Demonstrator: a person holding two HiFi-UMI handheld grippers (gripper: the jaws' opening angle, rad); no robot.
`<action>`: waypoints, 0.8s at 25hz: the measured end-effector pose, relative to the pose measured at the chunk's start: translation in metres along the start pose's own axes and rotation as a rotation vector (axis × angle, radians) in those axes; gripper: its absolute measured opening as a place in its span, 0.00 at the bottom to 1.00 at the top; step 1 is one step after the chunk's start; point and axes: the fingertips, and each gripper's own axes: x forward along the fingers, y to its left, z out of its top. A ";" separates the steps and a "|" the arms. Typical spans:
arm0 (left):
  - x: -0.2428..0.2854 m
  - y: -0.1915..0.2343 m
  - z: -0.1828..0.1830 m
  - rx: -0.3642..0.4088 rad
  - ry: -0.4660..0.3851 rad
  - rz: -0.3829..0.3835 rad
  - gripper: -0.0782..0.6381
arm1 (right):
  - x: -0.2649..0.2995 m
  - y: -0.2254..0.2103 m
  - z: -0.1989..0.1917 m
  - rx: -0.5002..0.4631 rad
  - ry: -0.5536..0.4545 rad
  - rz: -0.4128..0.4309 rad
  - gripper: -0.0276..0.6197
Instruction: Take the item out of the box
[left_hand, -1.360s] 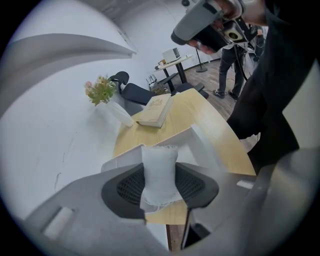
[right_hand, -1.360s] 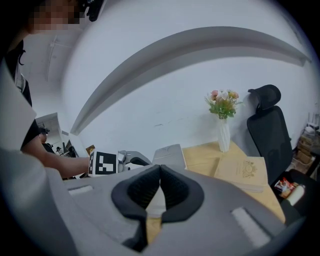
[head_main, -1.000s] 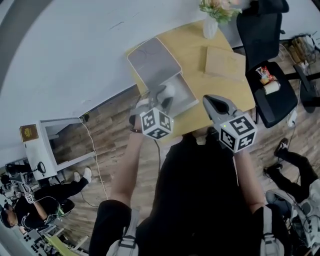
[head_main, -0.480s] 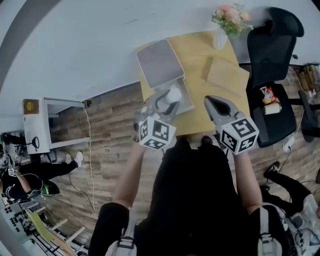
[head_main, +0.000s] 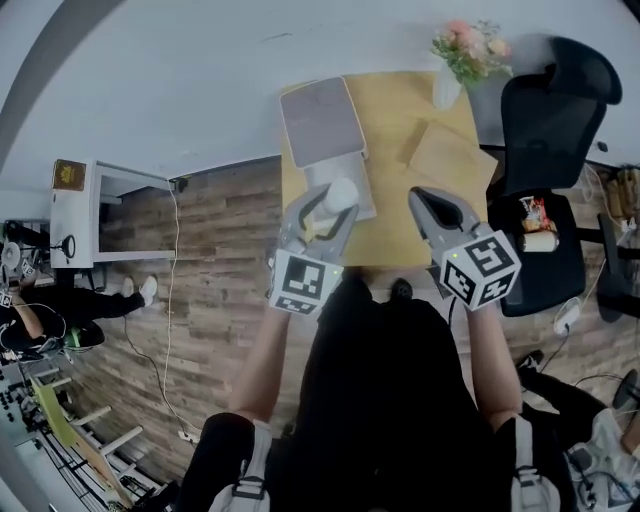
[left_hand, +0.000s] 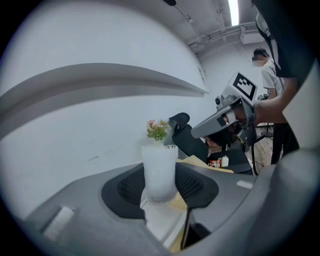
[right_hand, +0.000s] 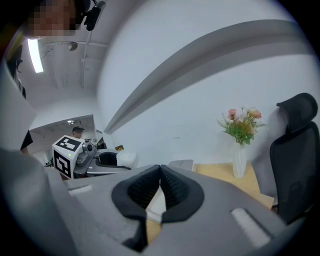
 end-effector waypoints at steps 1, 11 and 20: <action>-0.003 -0.003 0.003 -0.014 -0.012 0.013 0.37 | -0.003 -0.001 0.000 -0.006 -0.001 0.008 0.05; -0.032 -0.031 0.030 -0.156 -0.082 0.098 0.37 | -0.035 0.000 -0.005 -0.045 0.008 0.084 0.05; -0.052 -0.052 0.034 -0.195 -0.083 0.127 0.37 | -0.055 0.006 -0.002 -0.075 -0.009 0.100 0.05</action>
